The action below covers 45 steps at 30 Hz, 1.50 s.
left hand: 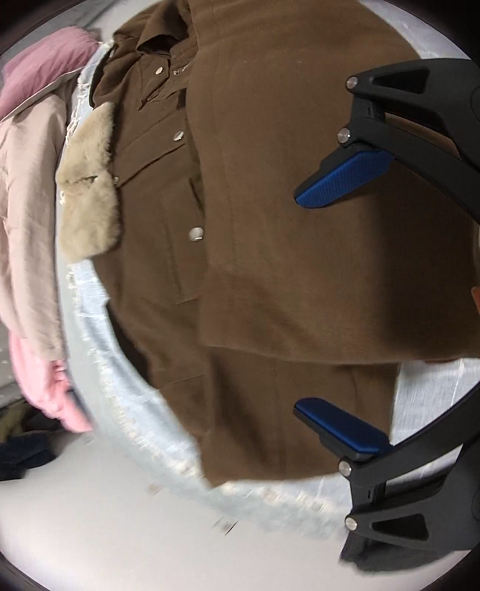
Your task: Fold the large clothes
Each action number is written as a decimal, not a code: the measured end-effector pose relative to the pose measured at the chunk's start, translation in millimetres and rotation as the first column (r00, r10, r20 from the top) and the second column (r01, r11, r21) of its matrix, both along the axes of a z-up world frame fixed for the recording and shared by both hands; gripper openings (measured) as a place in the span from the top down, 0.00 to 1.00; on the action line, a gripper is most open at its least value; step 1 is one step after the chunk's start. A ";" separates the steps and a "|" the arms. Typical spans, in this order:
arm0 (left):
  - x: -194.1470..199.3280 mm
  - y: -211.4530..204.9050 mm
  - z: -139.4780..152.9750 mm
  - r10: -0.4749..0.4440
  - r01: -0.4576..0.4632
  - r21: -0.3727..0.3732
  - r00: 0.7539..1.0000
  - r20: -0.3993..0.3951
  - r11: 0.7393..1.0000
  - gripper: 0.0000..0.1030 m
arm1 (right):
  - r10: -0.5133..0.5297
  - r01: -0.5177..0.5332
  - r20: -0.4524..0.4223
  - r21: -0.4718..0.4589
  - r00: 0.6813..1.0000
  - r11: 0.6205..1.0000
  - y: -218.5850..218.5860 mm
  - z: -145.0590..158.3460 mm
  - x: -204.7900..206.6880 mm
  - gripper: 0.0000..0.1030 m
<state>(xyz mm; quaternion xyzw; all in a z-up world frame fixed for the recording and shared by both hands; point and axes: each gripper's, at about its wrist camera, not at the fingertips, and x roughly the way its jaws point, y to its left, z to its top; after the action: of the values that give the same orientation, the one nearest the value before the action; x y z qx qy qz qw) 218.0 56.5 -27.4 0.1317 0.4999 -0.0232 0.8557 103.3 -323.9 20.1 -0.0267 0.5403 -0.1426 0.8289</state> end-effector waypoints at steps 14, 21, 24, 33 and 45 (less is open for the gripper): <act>-47.1 35.2 10.5 -0.140 0.077 -0.493 0.986 -0.092 0.867 0.90 | 0.016 -0.051 0.108 0.331 0.994 0.942 -0.5 -3.9 -20.2 0.91; -113.3 44.0 62.9 -0.261 0.230 -0.507 0.965 0.009 0.831 0.91 | 0.086 -0.137 0.175 0.304 0.981 0.943 13.1 43.0 -96.7 0.92; -152.6 55.1 65.9 -0.305 0.275 -0.460 0.952 0.008 0.845 0.91 | 0.107 -0.149 0.153 0.293 0.982 0.944 15.0 42.8 -131.0 0.92; -204.8 88.0 8.4 -0.315 0.231 -0.352 0.927 -0.203 0.907 0.88 | 0.120 -0.094 -0.080 0.274 0.990 0.957 -1.1 -6.1 -200.1 0.82; -271.4 116.4 66.4 -0.296 0.268 -0.417 0.955 -0.003 0.869 0.20 | 0.078 -0.085 0.038 0.254 0.996 0.963 -18.1 34.6 -259.6 0.32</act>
<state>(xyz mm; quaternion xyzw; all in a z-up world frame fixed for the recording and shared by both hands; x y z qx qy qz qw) -53.4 172.9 39.0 0.0192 0.4876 -0.2570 0.8341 -156.4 -342.0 54.8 0.0599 0.5411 -0.0379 0.8379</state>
